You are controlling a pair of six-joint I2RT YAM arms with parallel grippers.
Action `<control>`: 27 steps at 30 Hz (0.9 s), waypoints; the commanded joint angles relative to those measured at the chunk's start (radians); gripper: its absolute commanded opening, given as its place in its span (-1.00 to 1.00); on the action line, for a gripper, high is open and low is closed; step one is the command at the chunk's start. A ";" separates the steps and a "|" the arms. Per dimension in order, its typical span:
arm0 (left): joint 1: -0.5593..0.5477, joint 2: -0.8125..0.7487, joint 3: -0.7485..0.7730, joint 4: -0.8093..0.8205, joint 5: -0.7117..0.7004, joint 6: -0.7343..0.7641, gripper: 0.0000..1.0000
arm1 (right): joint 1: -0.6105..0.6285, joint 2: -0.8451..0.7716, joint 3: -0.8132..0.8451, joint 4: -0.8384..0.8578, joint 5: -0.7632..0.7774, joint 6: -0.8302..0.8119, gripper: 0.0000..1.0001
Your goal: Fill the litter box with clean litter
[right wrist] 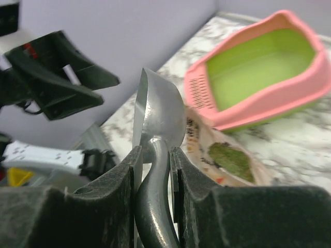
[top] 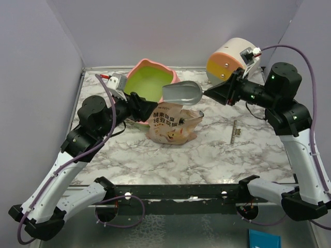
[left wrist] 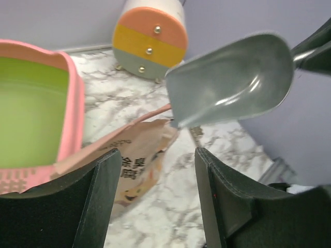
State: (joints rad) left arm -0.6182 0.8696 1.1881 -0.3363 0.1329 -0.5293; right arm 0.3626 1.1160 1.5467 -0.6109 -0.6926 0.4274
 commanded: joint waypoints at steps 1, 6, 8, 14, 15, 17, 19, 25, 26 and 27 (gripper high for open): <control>0.000 0.069 0.053 -0.119 -0.039 0.382 0.27 | -0.001 0.034 0.147 -0.265 0.349 -0.157 -0.98; 0.000 0.239 0.110 -0.210 0.015 0.592 0.29 | -0.001 0.113 0.229 -0.441 0.467 -0.235 -0.98; 0.000 0.294 0.114 -0.210 0.008 0.658 0.30 | -0.001 0.142 0.253 -0.488 0.467 -0.255 -0.98; 0.000 0.357 0.108 -0.141 0.040 0.765 0.30 | -0.001 0.164 0.274 -0.534 0.518 -0.254 -0.98; 0.000 0.363 0.107 -0.131 0.035 0.780 0.30 | -0.001 0.167 0.273 -0.541 0.517 -0.257 -0.98; 0.000 0.370 0.099 -0.110 0.024 0.799 0.29 | -0.001 0.172 0.262 -0.551 0.492 -0.265 -0.98; 0.000 0.383 0.097 -0.104 0.029 0.819 0.25 | -0.001 0.174 0.235 -0.552 0.468 -0.273 -0.98; 0.000 0.398 0.072 -0.085 0.090 0.829 -0.23 | -0.001 0.176 0.191 -0.541 0.424 -0.287 -0.98; 0.000 0.396 0.062 -0.081 0.105 0.829 -0.30 | -0.001 0.178 0.186 -0.538 0.423 -0.289 -0.98; 0.000 0.394 0.052 -0.075 0.115 0.829 -0.42 | -0.001 0.179 0.181 -0.532 0.423 -0.291 -0.98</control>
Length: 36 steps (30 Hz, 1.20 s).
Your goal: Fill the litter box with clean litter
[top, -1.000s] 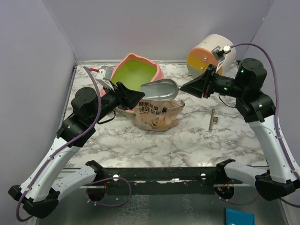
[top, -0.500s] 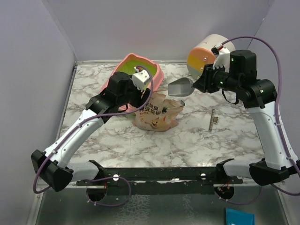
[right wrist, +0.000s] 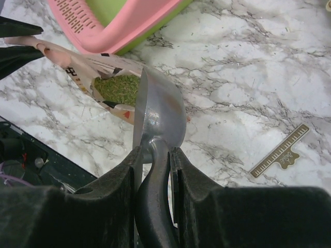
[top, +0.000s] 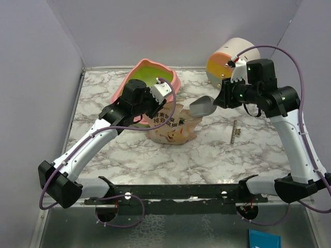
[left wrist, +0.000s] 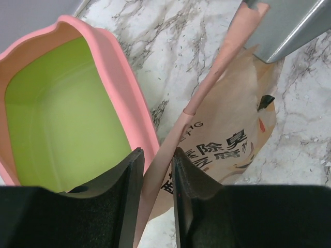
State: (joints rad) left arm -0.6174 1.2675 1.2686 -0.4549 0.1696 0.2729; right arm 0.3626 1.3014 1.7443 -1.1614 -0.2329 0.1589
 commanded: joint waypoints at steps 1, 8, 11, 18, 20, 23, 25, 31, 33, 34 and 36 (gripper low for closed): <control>-0.001 -0.007 -0.036 0.047 0.086 0.025 -0.54 | -0.001 -0.002 -0.021 0.021 -0.039 -0.024 -0.98; -0.001 -0.046 -0.084 0.078 0.126 0.006 -1.00 | 0.000 0.036 -0.012 0.037 -0.067 -0.031 -0.98; -0.001 -0.059 -0.101 0.094 0.132 -0.007 -1.00 | 0.002 0.042 -0.005 0.034 -0.096 -0.033 -0.98; -0.002 -0.072 -0.097 0.104 0.119 -0.027 -1.00 | 0.025 0.013 -0.036 0.021 -0.119 -0.037 -0.98; -0.001 -0.066 -0.089 0.098 0.100 -0.033 -1.00 | 0.030 -0.009 -0.049 0.018 -0.114 -0.038 -0.98; -0.001 -0.053 -0.067 0.079 0.099 -0.046 -1.00 | 0.039 -0.038 -0.076 0.016 -0.112 -0.039 -0.98; -0.001 -0.048 -0.058 0.081 0.107 -0.068 -1.00 | 0.048 -0.051 -0.106 0.017 -0.135 -0.040 -0.98; -0.001 -0.067 -0.066 0.105 0.205 -0.092 -1.00 | 0.070 -0.056 -0.153 0.026 -0.124 -0.042 -0.98; -0.001 -0.081 -0.081 0.118 0.237 -0.095 -1.00 | 0.071 -0.046 -0.143 0.031 -0.129 -0.042 -0.98; -0.001 -0.087 -0.090 0.123 0.260 -0.088 -1.00 | 0.073 -0.039 -0.138 0.036 -0.124 -0.040 -0.98; -0.001 -0.105 -0.113 0.134 0.306 -0.075 -1.00 | 0.073 -0.019 -0.130 0.049 -0.100 -0.029 -0.98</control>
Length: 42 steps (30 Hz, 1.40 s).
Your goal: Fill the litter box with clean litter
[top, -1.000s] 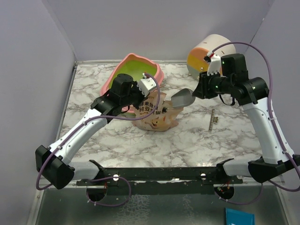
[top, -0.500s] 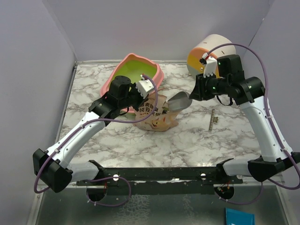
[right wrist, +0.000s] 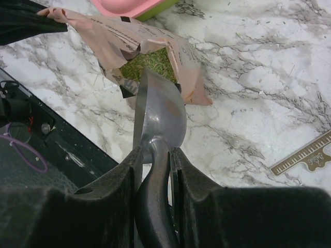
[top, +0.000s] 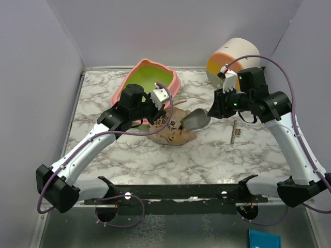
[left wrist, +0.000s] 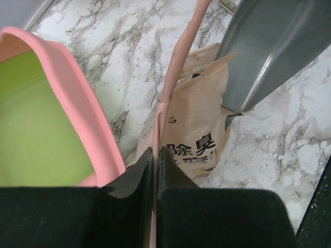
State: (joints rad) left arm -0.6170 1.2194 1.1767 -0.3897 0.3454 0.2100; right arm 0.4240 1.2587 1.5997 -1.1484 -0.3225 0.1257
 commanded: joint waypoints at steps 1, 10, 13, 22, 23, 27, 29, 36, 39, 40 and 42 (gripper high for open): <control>-0.001 -0.066 -0.030 0.073 0.145 -0.008 -1.00 | 0.012 0.036 0.020 0.047 0.003 0.008 -0.98; -0.001 -0.073 -0.055 0.038 0.088 0.091 -0.47 | 0.012 0.204 0.237 0.049 0.044 0.009 -0.98; -0.001 -0.050 -0.050 0.031 0.078 0.128 -0.05 | 0.013 0.259 0.304 0.012 0.022 -0.007 -0.98; -0.001 0.045 0.000 0.006 -0.009 0.201 0.23 | 0.077 0.259 0.218 -0.011 0.035 -0.014 -0.98; -0.002 0.054 0.002 0.006 -0.025 0.206 0.23 | 0.081 0.253 0.209 -0.015 0.036 -0.015 -0.98; -0.001 0.075 0.009 -0.003 -0.069 0.228 -0.17 | 0.084 0.237 0.150 -0.010 0.067 -0.017 -0.98; -0.001 0.074 0.017 -0.004 -0.072 0.219 -0.88 | 0.084 0.241 0.121 0.000 0.077 -0.015 -0.98; -0.001 -0.029 -0.049 0.086 0.001 0.165 -1.00 | 0.091 0.265 0.073 0.052 0.082 0.001 -0.98; -0.002 -0.079 -0.125 0.173 0.012 0.147 -1.00 | 0.102 0.275 0.071 0.062 0.105 0.009 -0.98; -0.001 -0.098 -0.152 0.201 0.015 0.140 -1.00 | 0.107 0.279 0.070 0.062 0.127 0.013 -0.98; -0.001 -0.119 -0.195 0.248 0.030 0.124 -1.00 | 0.115 0.279 0.053 0.071 0.159 0.021 -0.98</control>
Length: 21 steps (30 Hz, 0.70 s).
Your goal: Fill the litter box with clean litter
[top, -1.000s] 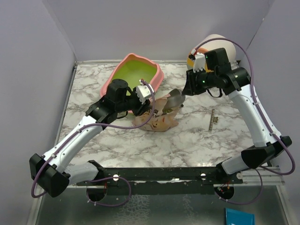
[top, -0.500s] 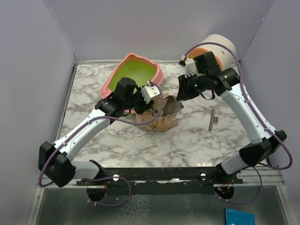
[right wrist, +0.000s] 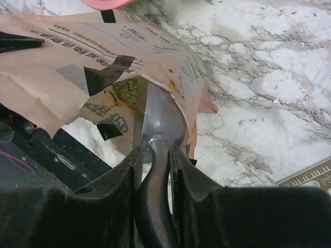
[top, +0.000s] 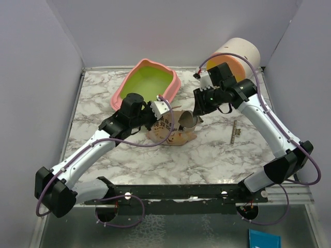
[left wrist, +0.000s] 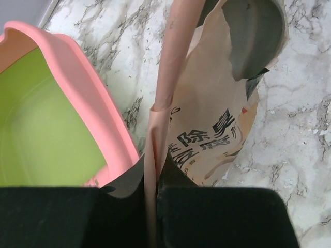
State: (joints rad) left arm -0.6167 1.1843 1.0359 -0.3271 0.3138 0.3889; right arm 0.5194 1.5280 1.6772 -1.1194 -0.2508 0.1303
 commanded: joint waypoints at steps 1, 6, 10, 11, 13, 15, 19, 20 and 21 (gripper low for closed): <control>-0.002 -0.092 -0.074 0.210 0.061 -0.065 -1.00 | 0.022 0.010 -0.038 0.048 0.094 0.020 -0.98; -0.002 -0.107 -0.110 0.266 0.090 -0.102 -1.00 | 0.060 0.010 -0.114 0.087 0.171 0.047 -0.98; -0.002 -0.114 -0.122 0.290 0.120 -0.127 -1.00 | 0.081 0.007 -0.172 0.125 0.242 0.070 -0.98; -0.002 -0.113 -0.122 0.290 0.128 -0.133 -1.00 | 0.087 0.005 -0.185 0.135 0.260 0.077 -0.98; -0.003 -0.111 -0.118 0.291 0.148 -0.152 -1.00 | 0.098 0.004 -0.201 0.149 0.296 0.087 -0.98; -0.006 -0.112 -0.111 0.291 0.166 -0.172 -1.00 | 0.111 0.006 -0.196 0.147 0.343 0.098 -0.98; -0.014 -0.105 -0.070 0.254 0.167 -0.161 -1.00 | 0.131 0.003 -0.139 0.123 0.425 0.108 -0.98; -0.016 -0.098 -0.050 0.237 0.167 -0.151 -1.00 | 0.136 0.002 -0.119 0.114 0.438 0.108 -0.98; -0.018 -0.090 -0.031 0.222 0.164 -0.143 -1.00 | 0.140 0.003 -0.100 0.106 0.450 0.108 -0.98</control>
State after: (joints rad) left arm -0.6155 1.1130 0.9047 -0.1680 0.3775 0.2634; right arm 0.6521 1.5223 1.5238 -0.9611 -0.0509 0.2523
